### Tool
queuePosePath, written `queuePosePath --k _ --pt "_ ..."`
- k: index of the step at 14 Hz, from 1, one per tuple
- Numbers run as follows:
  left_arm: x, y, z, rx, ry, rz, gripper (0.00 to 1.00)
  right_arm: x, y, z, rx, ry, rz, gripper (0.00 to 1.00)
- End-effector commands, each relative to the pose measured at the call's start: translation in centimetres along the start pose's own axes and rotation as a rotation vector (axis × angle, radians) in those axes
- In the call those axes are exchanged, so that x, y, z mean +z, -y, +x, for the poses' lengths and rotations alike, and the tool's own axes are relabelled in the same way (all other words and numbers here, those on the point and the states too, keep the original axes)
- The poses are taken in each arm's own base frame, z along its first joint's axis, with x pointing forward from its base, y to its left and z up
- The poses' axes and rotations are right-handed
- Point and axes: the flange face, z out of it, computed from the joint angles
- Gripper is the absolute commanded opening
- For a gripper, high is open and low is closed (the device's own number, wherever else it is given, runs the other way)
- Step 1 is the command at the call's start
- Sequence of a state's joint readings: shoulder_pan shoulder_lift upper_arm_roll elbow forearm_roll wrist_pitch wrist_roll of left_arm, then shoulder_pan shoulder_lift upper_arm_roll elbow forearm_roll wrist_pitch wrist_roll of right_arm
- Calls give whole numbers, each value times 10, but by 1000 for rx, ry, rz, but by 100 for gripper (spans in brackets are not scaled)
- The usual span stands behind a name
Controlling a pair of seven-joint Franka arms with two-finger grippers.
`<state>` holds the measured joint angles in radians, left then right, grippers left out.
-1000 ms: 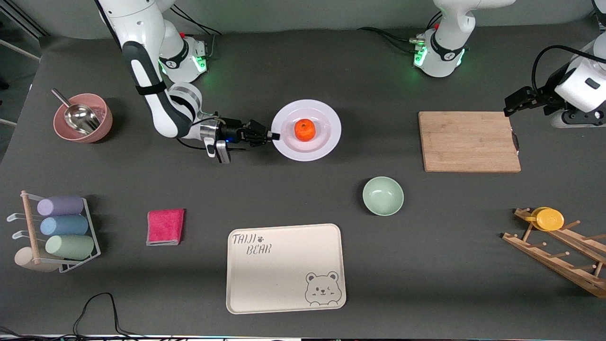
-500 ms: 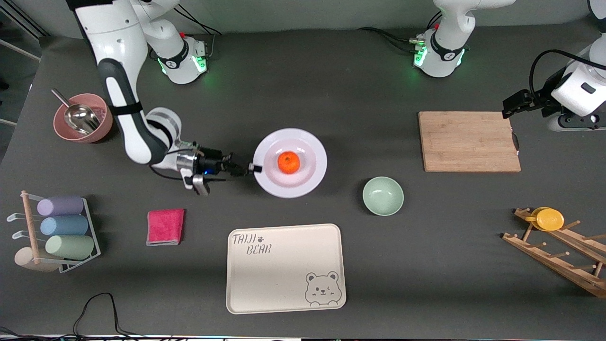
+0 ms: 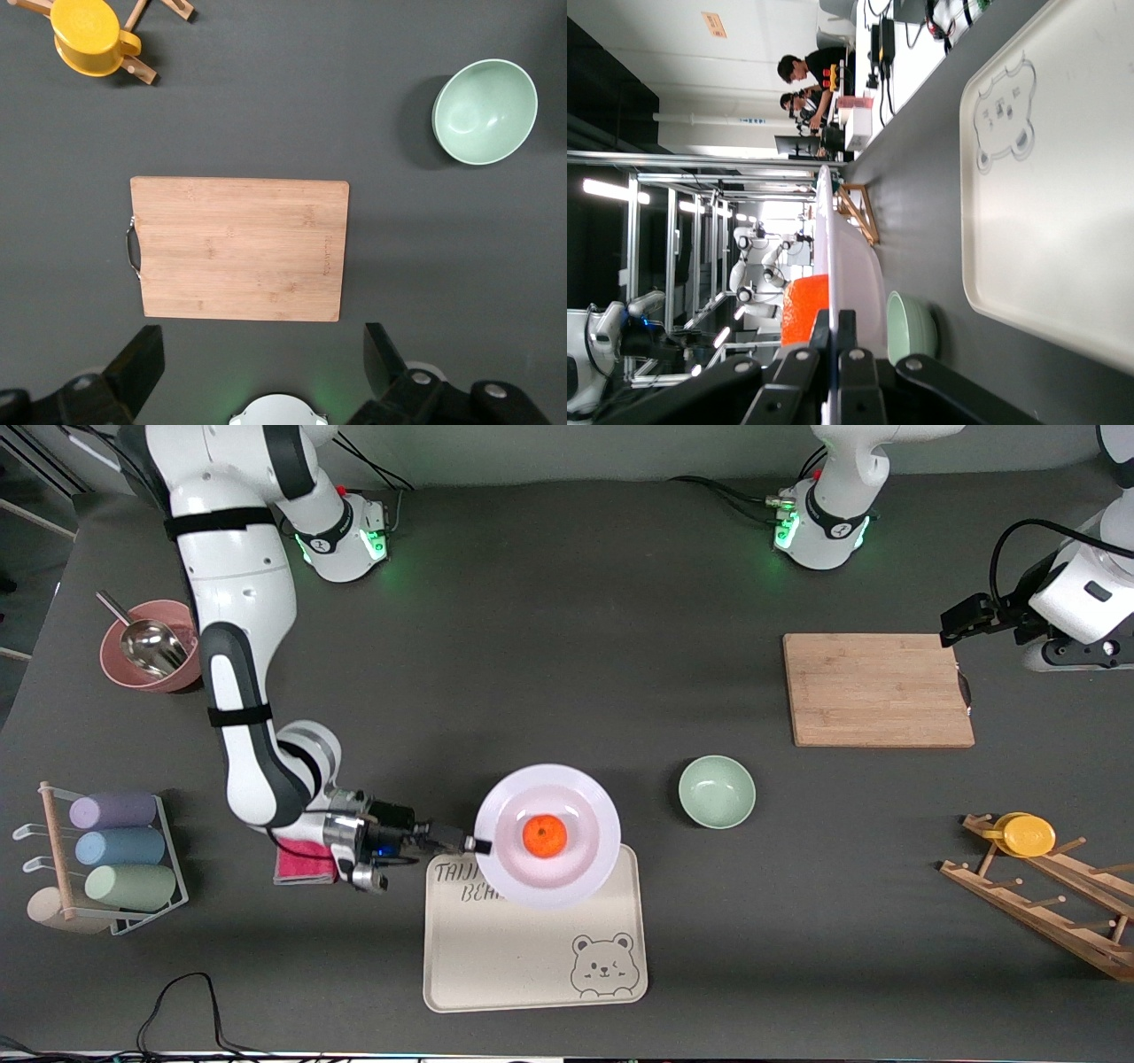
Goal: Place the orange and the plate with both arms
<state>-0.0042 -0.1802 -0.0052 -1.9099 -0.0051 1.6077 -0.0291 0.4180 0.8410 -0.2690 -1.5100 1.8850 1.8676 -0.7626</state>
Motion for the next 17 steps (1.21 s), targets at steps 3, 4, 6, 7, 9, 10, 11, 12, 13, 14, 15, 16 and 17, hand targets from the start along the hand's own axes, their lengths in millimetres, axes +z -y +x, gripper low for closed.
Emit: queuePosePath --k 3,4,6,7,9,10,11,12,13,14,15,16,17 --pt "4 2 2 -6 -5 22 100 16 -6 66 -10 3 -8 0" --pt "4 2 3 -6 -6 22 100 15 -11 69 -19 1 -19 0" --pt "6 2 5 -6 -11 22 100 13 -21 70 -23 -16 -40 0" --pt "6 2 6 -6 -12 22 100 13 -34 69 -14 -22 -52 0" --pt "5 8 7 -19 -15 20 100 16 -56 65 -32 -27 -70 0" --pt "5 10 7 -10 -17 20 100 16 -65 63 -50 -36 -83 0" --pt "5 10 7 -7 -17 20 100 16 -72 62 -57 -41 -90 0" --pt "5 10 7 -7 -17 20 100 16 -77 61 -62 -44 -99 0" --pt "5 9 7 -6 -17 20 100 16 -82 61 -72 -47 -106 0" --pt "4 9 7 -6 -18 20 100 16 -91 58 -75 -44 -113 0" --pt "5 10 7 -7 -17 20 100 16 -99 56 -81 -41 -118 0" --pt "4 9 7 -6 -18 20 100 16 -104 54 -85 -39 -123 0" --pt "5 10 8 -7 -20 20 100 16 -107 52 -82 -37 -123 0"
